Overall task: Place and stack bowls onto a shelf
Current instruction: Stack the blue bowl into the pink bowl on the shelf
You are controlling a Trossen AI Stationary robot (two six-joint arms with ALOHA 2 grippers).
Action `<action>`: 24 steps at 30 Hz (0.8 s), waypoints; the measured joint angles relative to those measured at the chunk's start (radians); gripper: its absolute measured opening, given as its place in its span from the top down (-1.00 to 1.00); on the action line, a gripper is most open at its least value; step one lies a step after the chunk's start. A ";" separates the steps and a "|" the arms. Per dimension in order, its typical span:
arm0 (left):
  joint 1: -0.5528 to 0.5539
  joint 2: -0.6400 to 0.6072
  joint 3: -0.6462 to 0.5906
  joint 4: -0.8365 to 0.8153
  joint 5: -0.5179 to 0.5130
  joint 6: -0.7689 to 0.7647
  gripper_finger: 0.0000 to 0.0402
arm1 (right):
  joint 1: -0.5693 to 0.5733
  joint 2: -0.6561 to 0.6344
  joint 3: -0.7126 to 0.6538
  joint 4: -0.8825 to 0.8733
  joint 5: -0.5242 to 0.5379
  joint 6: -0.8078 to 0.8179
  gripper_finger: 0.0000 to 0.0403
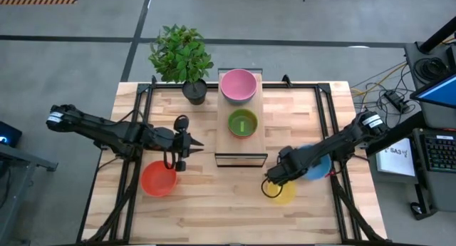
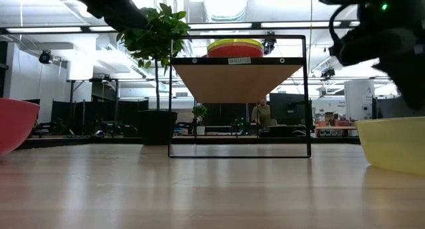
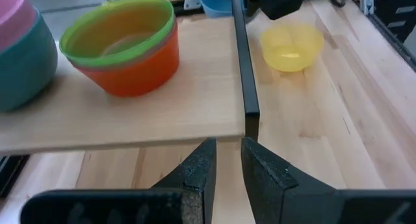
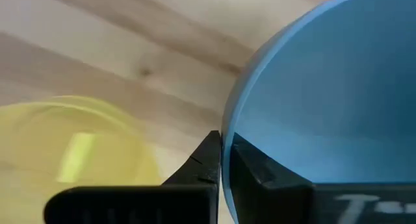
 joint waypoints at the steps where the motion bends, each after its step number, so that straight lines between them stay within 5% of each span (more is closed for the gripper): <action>1: 0.000 0.000 0.000 0.011 0.000 0.006 0.73 | -0.003 0.000 0.019 -0.047 0.008 -0.015 0.95; 6: 0.000 0.000 0.000 0.023 0.000 0.018 0.73 | -0.035 0.000 0.152 -0.272 0.128 -0.096 0.95; 24: 0.000 0.000 0.000 0.023 0.000 0.019 0.73 | -0.327 -0.040 0.639 -0.253 0.664 -0.787 0.96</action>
